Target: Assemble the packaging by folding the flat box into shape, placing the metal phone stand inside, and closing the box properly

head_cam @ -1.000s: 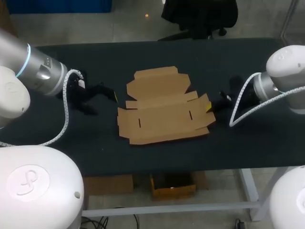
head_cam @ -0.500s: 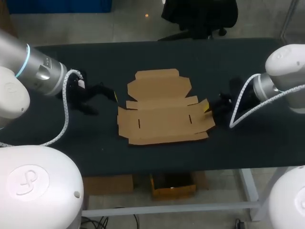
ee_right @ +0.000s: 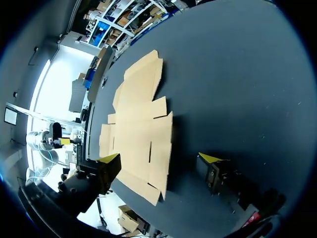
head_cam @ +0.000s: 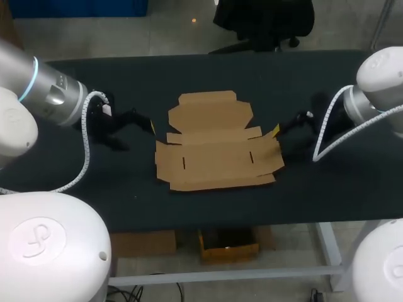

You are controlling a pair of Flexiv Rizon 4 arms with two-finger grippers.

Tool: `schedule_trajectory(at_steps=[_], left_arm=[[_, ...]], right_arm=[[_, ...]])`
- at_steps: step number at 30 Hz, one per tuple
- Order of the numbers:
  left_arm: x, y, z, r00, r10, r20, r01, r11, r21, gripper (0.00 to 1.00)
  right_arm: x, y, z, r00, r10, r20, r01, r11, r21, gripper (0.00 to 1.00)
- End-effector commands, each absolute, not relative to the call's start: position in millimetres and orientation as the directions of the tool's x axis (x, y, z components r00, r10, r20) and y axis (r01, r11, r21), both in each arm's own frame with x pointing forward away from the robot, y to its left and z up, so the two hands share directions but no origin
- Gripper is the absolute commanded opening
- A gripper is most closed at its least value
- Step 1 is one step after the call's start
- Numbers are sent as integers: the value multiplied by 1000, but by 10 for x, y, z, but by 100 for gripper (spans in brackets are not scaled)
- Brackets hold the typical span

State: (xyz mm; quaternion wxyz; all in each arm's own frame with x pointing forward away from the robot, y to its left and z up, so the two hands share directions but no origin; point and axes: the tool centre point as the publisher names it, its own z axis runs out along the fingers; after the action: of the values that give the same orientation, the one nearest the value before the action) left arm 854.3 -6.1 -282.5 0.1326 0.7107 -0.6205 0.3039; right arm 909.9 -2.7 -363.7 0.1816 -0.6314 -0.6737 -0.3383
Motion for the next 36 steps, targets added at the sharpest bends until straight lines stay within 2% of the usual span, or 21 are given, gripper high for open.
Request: schedule_trajectory(at_steps=[1, 14, 16, 17, 18, 19, 20, 21, 23, 24, 36], left_arm=[[8562, -45, -2789, 38, -805, 592, -968, -177, -178, 100], [8783, 45, -2793, -42, -794, 607, -989, -55, -140, 100], [8818, 51, -2794, -43, -798, 601, -989, -50, -138, 91], [8838, 59, -2790, -46, -797, 602, -989, -48, -138, 60], [8848, 63, -2789, -47, -796, 603, -989, -46, -138, 43], [8856, 66, -2787, -52, -795, 604, -989, -41, -139, 29], [8860, 68, -2786, -54, -794, 605, -990, -38, -139, 8], [8862, 69, -2786, -60, -796, 602, -989, -33, -142, 0], [8866, 68, -2786, -72, -800, 596, -989, -21, -149, 0], [8865, 65, -2789, -75, -802, 592, -988, -20, -152, 0], [8861, 20, -2890, -80, -843, 533, -980, -32, -198, 0]], right_arm=[[9085, -93, -3499, -139, 740, 657, 975, -15, 223, 100], [9260, -231, -3240, -197, 767, 611, 964, 39, 263, 100], [9289, -243, -3200, -209, 769, 604, 961, 49, 270, 100], [9306, -251, -3183, -209, 768, 605, 961, 49, 271, 100], [9325, -255, -3171, -211, 769, 603, 960, 49, 274, 87], [9341, -257, -3161, -213, 770, 602, 960, 50, 276, 69], [9357, -261, -3154, -214, 767, 604, 960, 50, 277, 48], [9372, -260, -3148, -215, 767, 605, 959, 51, 277, 44], [9404, -252, -3141, -221, 767, 602, 958, 56, 281, 10], [9415, -249, -3139, -225, 767, 601, 958, 60, 282, 0], [9517, -215, -3132, -234, 784, 574, 955, 75, 287, 0]])
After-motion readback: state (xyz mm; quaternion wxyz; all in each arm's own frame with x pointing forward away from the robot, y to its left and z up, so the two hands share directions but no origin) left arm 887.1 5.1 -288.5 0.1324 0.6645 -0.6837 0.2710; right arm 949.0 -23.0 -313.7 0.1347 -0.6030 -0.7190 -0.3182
